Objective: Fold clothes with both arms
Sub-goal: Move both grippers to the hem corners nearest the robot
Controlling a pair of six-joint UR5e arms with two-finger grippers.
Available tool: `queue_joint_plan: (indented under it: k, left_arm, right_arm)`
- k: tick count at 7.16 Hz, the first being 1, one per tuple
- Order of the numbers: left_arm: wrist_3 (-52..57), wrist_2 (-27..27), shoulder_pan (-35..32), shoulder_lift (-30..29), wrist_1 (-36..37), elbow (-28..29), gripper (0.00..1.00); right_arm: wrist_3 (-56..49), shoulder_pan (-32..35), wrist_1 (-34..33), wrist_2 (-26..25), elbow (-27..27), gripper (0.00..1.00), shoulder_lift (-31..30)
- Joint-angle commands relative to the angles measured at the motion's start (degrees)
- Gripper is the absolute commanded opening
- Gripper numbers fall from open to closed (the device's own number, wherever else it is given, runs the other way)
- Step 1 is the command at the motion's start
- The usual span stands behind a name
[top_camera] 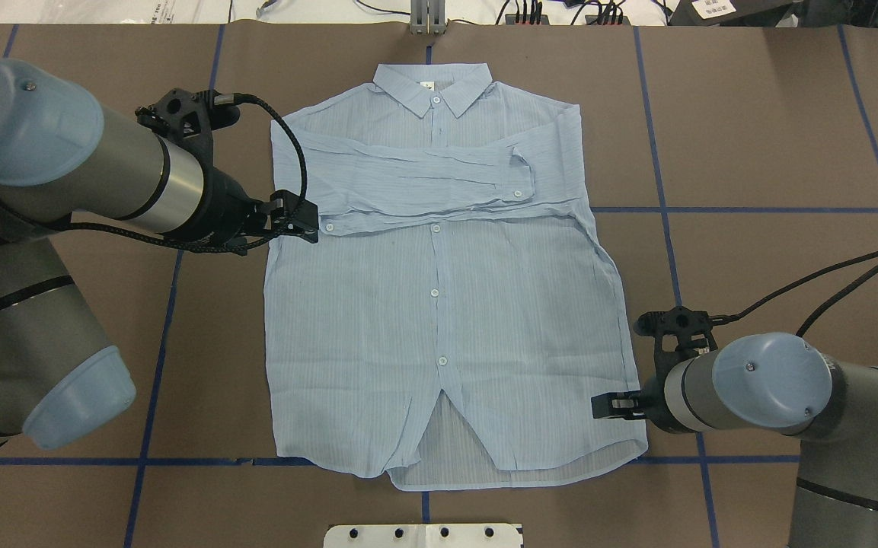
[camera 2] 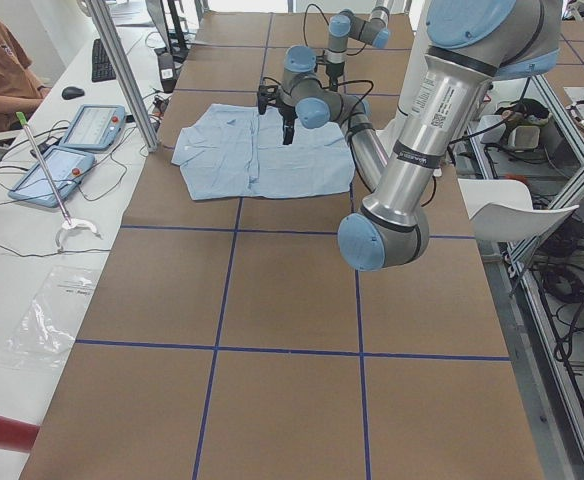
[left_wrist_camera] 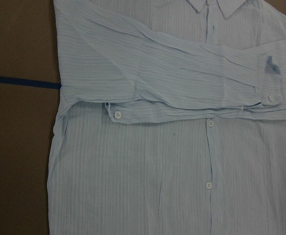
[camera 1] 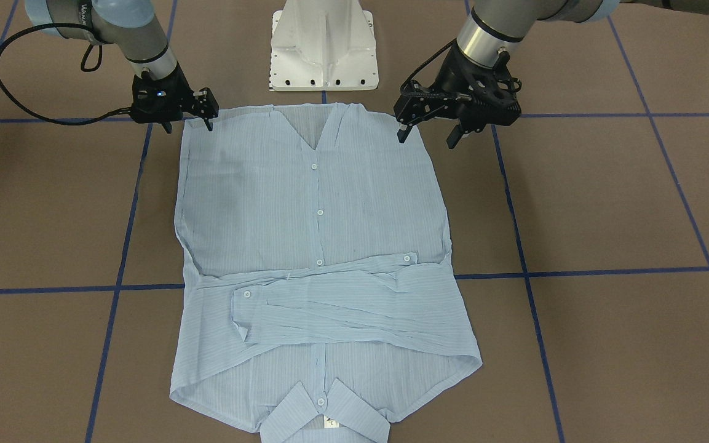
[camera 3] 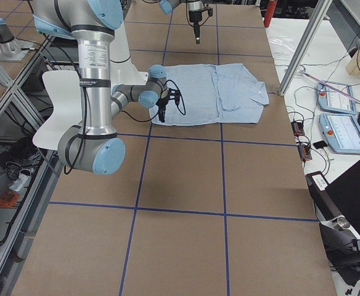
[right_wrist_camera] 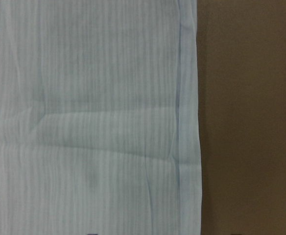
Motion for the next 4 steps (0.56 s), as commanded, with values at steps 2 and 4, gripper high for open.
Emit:
queue_joint_plan:
  k: [2,4]
  left_arm:
    - [0.09,0.1,0.04,-0.15,0.17,-0.12,1.0]
    - [0.0,0.36,0.04,-0.16,0.17,-0.12,1.0]
  right_arm:
    - [0.25,-1.21,-0.41,0.6,-1.79,0.86,-0.95]
    - [0.25,-2.18,-0.5,0.69,-1.98,0.76,-0.77]
